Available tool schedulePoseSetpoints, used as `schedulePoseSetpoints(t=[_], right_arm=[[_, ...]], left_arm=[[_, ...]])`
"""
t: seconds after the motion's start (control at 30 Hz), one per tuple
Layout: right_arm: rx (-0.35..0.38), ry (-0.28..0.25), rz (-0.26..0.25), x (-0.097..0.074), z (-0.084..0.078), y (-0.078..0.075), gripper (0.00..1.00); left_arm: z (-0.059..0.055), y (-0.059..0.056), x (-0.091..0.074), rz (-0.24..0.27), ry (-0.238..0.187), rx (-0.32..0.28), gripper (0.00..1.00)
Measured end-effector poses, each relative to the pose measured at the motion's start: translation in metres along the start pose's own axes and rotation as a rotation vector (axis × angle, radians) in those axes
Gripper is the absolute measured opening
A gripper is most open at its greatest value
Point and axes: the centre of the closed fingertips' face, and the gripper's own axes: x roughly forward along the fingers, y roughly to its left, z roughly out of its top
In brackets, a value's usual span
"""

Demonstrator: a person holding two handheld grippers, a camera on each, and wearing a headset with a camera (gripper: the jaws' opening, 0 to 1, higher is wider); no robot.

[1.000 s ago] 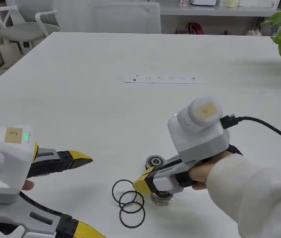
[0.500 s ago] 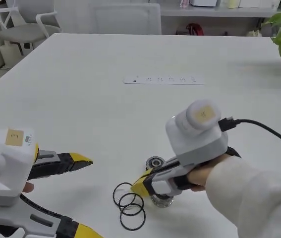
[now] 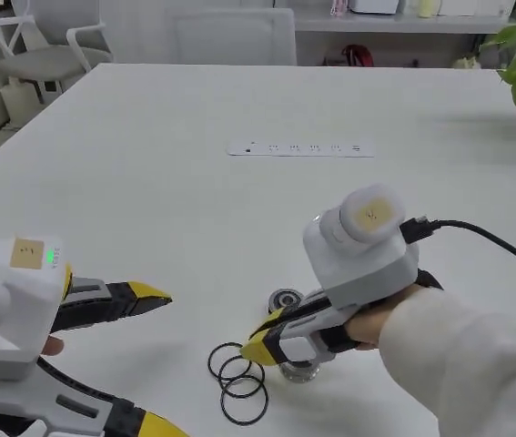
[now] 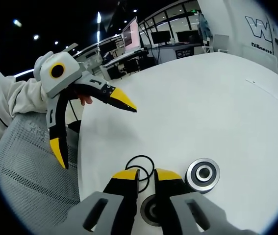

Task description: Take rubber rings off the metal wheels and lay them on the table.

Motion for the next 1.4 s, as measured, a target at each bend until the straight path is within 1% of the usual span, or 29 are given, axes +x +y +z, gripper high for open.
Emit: schedulePoseSetpoints(t=[0.1, 0.27, 0.43, 0.7, 0.9, 1.03, 1.2, 1.4], right_arm=[[-0.032, 0.003, -0.009, -0.003, 0.001, -0.002, 0.11], [-0.041, -0.015, -0.011, -0.009, 0.007, -0.004, 0.14], [-0.032, -0.04, -0.022, -0.016, 0.013, -0.008, 0.15], [-0.02, -0.056, -0.03, -0.025, 0.016, -0.013, 0.2], [-0.011, -0.099, -0.044, -0.037, 0.026, -0.02, 0.22], [-0.008, -0.117, -0.055, -0.043, 0.029, -0.022, 0.23], [0.004, -0.156, -0.072, -0.054, 0.035, -0.029, 0.25], [0.025, -0.195, -0.088, -0.065, 0.039, -0.034, 0.27]], left_arm=[[0.0, 0.0, 0.0, 0.001, 0.0, -0.003, 0.9], [0.0, -0.001, 0.0, -0.002, 0.001, -0.004, 0.9], [0.001, 0.001, -0.001, 0.004, -0.005, -0.005, 0.9], [0.001, 0.001, -0.001, 0.003, -0.003, -0.002, 0.9], [0.001, 0.001, -0.002, 0.008, -0.004, -0.002, 0.9], [0.001, 0.001, -0.002, 0.009, -0.001, -0.001, 0.9], [0.001, 0.001, -0.001, 0.008, 0.001, 0.002, 0.9], [0.004, 0.003, -0.002, 0.015, -0.009, 0.002, 0.9]])
